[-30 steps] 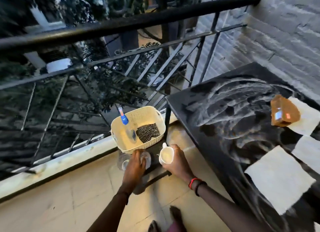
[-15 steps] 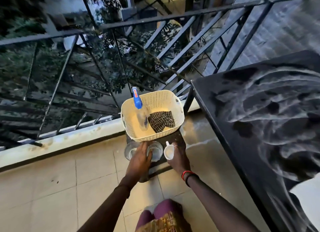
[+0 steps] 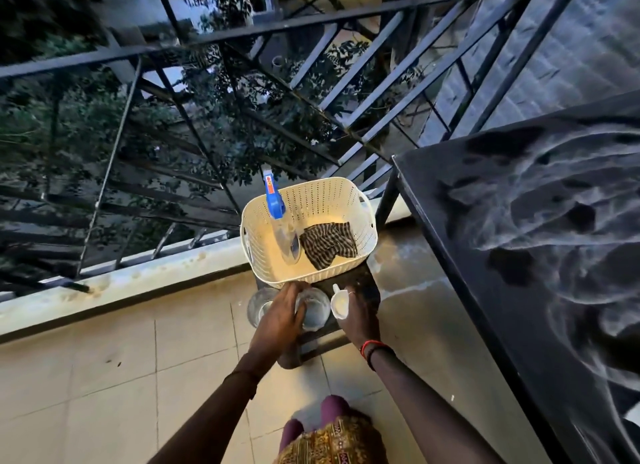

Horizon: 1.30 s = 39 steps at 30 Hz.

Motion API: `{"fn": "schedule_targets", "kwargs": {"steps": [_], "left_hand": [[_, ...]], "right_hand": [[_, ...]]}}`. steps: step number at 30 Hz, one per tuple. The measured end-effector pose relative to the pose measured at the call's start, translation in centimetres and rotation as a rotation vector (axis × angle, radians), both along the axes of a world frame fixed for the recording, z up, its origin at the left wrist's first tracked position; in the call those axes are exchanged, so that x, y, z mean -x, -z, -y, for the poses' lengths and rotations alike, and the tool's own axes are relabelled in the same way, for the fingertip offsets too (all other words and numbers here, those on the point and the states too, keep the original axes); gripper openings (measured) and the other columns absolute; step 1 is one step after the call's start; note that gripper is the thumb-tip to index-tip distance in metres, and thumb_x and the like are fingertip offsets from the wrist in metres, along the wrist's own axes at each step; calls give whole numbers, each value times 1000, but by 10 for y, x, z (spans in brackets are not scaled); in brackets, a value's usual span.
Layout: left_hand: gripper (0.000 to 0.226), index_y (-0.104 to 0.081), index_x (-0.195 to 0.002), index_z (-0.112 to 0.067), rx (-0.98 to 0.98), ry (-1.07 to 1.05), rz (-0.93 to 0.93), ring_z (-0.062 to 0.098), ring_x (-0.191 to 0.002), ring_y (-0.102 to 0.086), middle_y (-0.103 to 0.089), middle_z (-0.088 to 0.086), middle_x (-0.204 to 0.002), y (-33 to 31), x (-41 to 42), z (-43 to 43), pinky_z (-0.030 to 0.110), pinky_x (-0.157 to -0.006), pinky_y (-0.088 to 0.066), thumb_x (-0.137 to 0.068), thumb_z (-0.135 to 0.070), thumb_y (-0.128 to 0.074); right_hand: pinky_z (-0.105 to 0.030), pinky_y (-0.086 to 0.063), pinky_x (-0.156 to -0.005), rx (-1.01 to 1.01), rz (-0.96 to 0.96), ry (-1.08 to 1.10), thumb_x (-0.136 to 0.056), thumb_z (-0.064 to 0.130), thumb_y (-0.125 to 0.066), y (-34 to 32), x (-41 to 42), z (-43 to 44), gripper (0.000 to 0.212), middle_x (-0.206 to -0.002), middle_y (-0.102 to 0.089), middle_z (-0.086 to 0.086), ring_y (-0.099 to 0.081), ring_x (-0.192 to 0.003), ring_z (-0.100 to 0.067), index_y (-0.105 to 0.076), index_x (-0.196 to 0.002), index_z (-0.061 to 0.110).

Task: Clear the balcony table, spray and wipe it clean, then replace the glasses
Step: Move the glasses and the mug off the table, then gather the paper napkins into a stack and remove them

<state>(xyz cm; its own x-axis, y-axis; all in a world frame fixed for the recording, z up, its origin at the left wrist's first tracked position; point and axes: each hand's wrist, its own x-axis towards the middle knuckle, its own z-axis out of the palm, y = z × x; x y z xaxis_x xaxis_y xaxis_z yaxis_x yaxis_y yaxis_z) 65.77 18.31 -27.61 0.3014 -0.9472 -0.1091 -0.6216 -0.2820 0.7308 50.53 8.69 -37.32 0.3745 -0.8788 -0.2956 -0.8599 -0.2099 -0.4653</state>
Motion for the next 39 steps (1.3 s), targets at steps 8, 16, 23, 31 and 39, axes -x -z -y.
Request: {"fn": "schedule_targets", "kwargs": {"steps": [8, 16, 23, 31, 39], "left_hand": [[28, -47, -125, -16, -25, -9, 22, 20, -111, -56, -55, 4, -128, -13, 1, 7, 27, -90, -47, -97, -19, -49], [27, -49, -124, -17, 19, 63, 18, 17, -109, -56, -56, 2, -124, -64, 21, 20, 27, -89, -47, -97, -25, -46], [24, -51, -120, -15, 179, 168, 14, 16, -108, -57, -58, 2, -119, -127, 52, 55, 33, -90, -48, -97, -21, -46], [22, -52, -118, -18, 247, 320, -40, 11, -106, -56, -59, -3, -117, -187, 114, 93, 28, -89, -45, -98, -23, -45], [20, -54, -115, -15, 245, 480, -118, 16, -107, -59, -59, -1, -111, -214, 198, 135, 36, -93, -47, -96, -22, -51]], "right_hand": [[-45, -31, -110, -100, -99, -67, -64, 21, -80, -20, 4, 1, 105, -148, -25, -13, -27, -135, -34, -16, -146, 14], [-40, -40, -102, -96, 91, 125, -85, 21, -59, -103, 12, -17, 46, -132, -46, -7, -45, -125, -27, -45, -129, 19], [-38, -48, -94, -41, 334, 225, -79, 24, -54, -192, 34, -26, 34, -120, -53, 2, -54, -111, -17, -54, -112, 30], [-36, -51, -90, 88, 551, 569, -80, 4, -61, -274, 121, -6, 25, -104, -64, -11, -61, -98, -21, -63, -105, 6], [-14, -41, -76, 174, 586, 959, -83, -3, -57, -307, 246, 17, 19, -99, -68, -15, -64, -93, -26, -63, -101, -2]]}}
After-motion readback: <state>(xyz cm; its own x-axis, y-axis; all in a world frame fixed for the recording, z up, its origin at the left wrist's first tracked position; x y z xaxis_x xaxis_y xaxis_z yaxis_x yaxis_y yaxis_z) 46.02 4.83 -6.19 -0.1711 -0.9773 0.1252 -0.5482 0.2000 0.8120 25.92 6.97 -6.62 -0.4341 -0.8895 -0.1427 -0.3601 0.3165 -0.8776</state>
